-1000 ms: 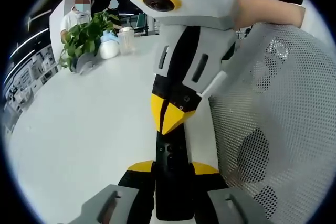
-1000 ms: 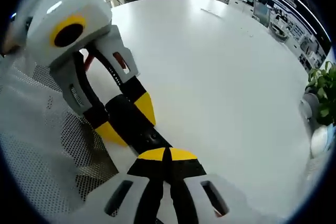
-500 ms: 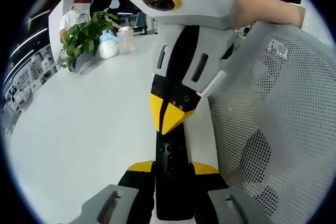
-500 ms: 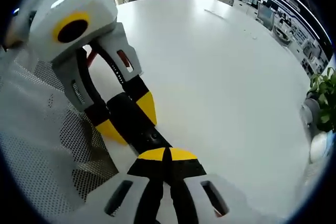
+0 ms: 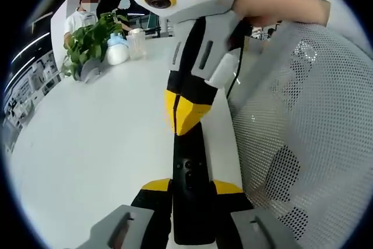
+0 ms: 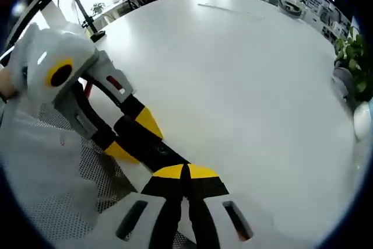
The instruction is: Press the specified remote control buttons in sequence, fully releasing each button before pressing the next.
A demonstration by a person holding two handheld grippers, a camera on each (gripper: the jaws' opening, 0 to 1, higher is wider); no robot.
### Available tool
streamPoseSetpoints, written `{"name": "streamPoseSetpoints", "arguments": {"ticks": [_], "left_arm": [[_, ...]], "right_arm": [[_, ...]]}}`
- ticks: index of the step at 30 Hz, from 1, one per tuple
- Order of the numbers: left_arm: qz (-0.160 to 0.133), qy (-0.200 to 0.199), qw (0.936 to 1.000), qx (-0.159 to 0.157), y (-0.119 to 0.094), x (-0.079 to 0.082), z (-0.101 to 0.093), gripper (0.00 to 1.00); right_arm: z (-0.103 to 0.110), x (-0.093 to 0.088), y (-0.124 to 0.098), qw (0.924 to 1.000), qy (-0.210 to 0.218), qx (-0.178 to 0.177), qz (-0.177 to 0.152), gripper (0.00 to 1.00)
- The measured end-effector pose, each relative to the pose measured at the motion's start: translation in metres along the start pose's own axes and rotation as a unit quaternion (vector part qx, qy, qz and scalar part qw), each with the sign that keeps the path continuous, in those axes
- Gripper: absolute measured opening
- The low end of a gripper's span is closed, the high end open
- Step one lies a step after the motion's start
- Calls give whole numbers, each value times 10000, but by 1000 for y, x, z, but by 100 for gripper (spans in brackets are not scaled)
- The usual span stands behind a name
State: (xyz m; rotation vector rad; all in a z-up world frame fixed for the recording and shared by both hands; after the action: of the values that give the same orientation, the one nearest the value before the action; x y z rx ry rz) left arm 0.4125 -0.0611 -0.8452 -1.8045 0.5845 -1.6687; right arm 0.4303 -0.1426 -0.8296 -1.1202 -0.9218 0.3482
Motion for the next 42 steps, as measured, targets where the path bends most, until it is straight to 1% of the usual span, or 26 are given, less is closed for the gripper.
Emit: {"name": "streamPoseSetpoints", "arguments": {"ticks": [2,5,8,15,16,18,19,22,25,27,28,31,36,39,42], "left_arm": [[-4,3,10000,-2,0,0,0,25],[4,24,10000,-16,0,0,0,26],[3,31,10000,-27,0,0,0,25],[-28,19,10000,-23,0,-1,0,25],[-27,21,10000,-24,0,-1,0,25],[-20,28,10000,-29,0,-1,0,25],[-19,29,10000,-30,0,-1,0,25],[-31,15,10000,-22,0,-1,0,25],[-35,12,10000,-22,0,-1,0,25],[-39,1,10000,-25,0,-1,0,25],[-41,-7,10000,-27,0,-1,0,25],[-38,-14,10000,-44,0,-1,0,25],[-78,-130,9999,-68,-1,-1,1,25],[-74,-124,9999,-68,-1,-1,1,25],[-53,-74,9999,-71,-1,-1,1,25]], "right_arm": [[-1,-2,2,10000,-42,-44,69,0],[-2,-2,0,9999,-53,-73,52,0],[1,-1,1,9997,-212,-41,69,0],[3,0,3,9982,-572,-126,91,0],[3,1,3,9979,-626,-138,126,0],[4,2,3,9945,-973,-210,335,0],[5,3,4,9916,-1181,-273,451,0],[8,5,6,9853,-1498,-424,700,0],[7,6,7,9865,-1416,-407,720,0],[5,5,5,9939,-911,-288,556,0],[3,4,5,9970,-623,-205,404,0],[0,2,4,9995,-291,-45,88,0],[0,4,6,9998,-174,-10,31,0],[0,4,6,9999,-117,-29,33,0],[3,5,6,9997,-240,-47,100,0]]}}
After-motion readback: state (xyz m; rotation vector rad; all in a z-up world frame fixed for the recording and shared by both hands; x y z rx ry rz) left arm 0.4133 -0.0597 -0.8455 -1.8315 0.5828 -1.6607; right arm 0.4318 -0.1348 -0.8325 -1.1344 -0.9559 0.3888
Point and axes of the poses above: the point that each gripper's makers call its tool centre point, and the gripper's own axes: y roughly forward along the fingers, z roughly to its left, x roughly out of its top, the point moved 4 cm from there along -y, roughly backward along the fingers, and after that the axes turned 2 degrees about -z, right-handed, at the moved point
